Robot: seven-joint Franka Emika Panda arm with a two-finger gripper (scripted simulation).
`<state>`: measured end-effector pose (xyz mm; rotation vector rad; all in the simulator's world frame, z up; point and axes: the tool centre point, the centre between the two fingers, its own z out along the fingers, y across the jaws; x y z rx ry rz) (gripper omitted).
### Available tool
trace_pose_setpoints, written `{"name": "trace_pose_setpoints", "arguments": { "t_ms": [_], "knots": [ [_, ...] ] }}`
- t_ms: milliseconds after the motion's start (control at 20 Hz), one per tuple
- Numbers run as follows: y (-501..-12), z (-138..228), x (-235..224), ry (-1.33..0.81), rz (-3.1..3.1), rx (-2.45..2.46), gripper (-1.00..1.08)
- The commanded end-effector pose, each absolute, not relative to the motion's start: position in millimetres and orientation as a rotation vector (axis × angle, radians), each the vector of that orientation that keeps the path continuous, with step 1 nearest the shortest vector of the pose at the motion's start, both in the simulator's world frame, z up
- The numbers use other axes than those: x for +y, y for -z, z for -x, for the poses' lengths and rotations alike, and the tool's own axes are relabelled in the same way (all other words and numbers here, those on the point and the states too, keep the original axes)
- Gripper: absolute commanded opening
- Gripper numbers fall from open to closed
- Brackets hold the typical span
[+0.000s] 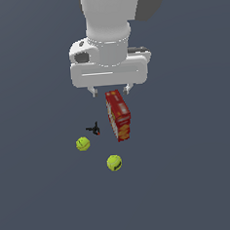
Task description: Pick up a designated object from a clutter of objects.
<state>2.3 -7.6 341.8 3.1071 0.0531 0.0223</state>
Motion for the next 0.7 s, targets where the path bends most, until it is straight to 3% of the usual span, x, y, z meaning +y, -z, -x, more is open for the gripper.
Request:
{"name": "trace_pose_setpoints", "arguments": {
  "t_ms": [0, 650],
  "knots": [
    [-342.5, -2.3, -7.9, -0.023, -3.106, 0.054, 1.0],
    [-303.0, -33.3, -9.3, -0.018, -3.116, 0.068, 1.0]
  ]
}}
